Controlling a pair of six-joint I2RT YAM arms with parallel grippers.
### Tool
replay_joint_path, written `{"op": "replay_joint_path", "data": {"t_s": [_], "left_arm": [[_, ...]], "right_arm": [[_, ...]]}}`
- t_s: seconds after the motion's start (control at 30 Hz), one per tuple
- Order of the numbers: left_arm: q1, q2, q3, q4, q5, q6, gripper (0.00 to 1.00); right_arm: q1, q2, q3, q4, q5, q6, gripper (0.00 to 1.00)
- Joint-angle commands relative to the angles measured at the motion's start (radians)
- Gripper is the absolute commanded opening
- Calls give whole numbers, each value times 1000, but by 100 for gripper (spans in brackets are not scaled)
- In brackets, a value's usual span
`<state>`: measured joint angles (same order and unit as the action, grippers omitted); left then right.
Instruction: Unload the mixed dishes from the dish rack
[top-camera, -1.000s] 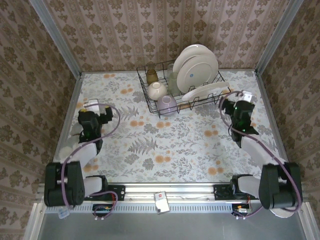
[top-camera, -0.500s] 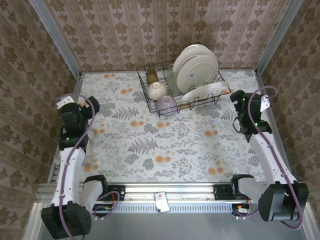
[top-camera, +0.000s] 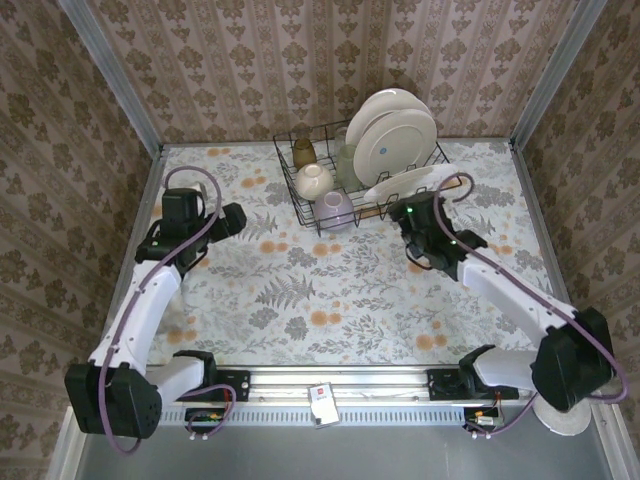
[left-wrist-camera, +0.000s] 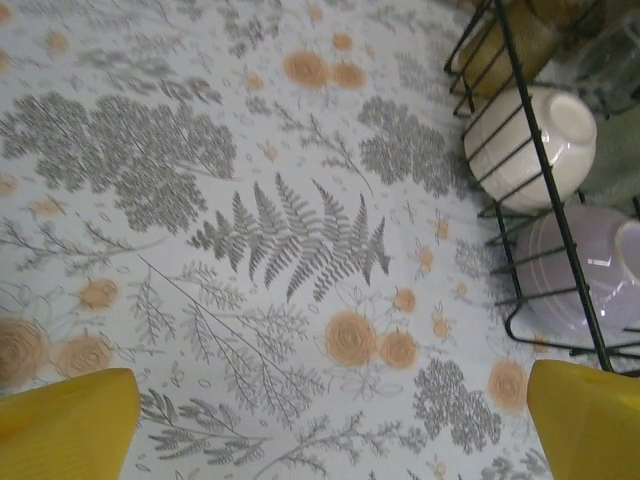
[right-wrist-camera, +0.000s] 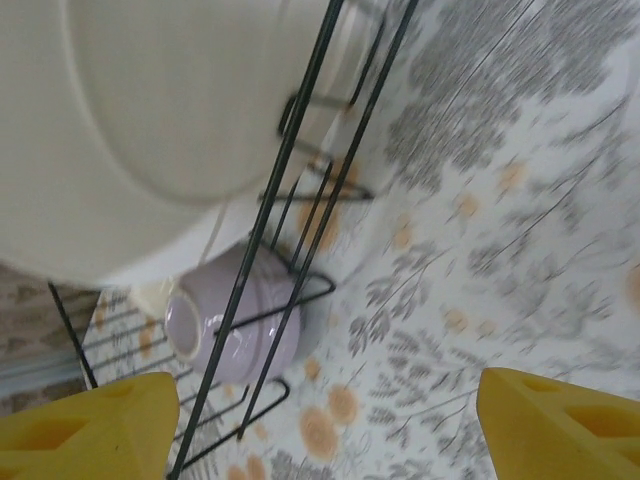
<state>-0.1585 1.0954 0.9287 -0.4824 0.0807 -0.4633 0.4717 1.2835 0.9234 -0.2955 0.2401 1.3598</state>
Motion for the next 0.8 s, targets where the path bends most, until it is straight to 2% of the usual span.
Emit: {"op": "replay_joint_path", "data": {"t_s": [0.0, 0.13, 0.3, 0.5, 0.77], "left_arm": [[-13, 3, 45, -28, 87, 42, 100], [-19, -8, 48, -26, 182, 56, 99], [-49, -30, 37, -7, 258, 61, 97], [-78, -59, 26, -2, 261, 62, 96], [-78, -77, 22, -4, 249, 70, 96]], "right_arm": [[70, 71, 72, 46, 64, 70, 79], [123, 211, 153, 67, 62, 102, 77], [161, 370, 293, 52, 60, 118, 70], [176, 503, 437, -36, 87, 159, 58], [185, 607, 524, -127, 80, 224, 46]]}}
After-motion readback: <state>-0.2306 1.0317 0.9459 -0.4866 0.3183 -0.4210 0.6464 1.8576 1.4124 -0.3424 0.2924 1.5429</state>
